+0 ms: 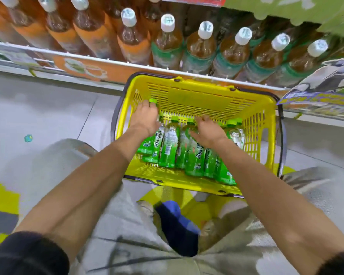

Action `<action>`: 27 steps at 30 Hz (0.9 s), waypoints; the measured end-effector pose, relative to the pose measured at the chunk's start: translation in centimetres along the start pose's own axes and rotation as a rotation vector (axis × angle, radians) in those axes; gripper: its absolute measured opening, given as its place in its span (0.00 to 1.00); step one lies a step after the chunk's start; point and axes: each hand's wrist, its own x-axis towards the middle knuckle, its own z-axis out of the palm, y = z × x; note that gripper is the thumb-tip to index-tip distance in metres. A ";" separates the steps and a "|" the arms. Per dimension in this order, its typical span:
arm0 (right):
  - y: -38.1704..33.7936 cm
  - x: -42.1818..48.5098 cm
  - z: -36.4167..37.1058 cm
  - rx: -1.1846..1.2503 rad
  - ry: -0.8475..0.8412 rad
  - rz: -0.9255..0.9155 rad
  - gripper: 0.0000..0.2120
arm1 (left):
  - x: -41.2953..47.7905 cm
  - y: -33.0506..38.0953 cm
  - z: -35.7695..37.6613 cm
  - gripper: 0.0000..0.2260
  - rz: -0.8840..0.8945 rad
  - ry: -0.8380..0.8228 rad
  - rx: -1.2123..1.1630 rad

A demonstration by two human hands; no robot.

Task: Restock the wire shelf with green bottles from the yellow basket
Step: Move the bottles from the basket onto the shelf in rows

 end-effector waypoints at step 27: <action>0.2 -6.9 -2.6 0.653 0.146 -0.167 0.42 | -5.9 3.1 -2.9 0.40 -0.061 -0.142 -0.798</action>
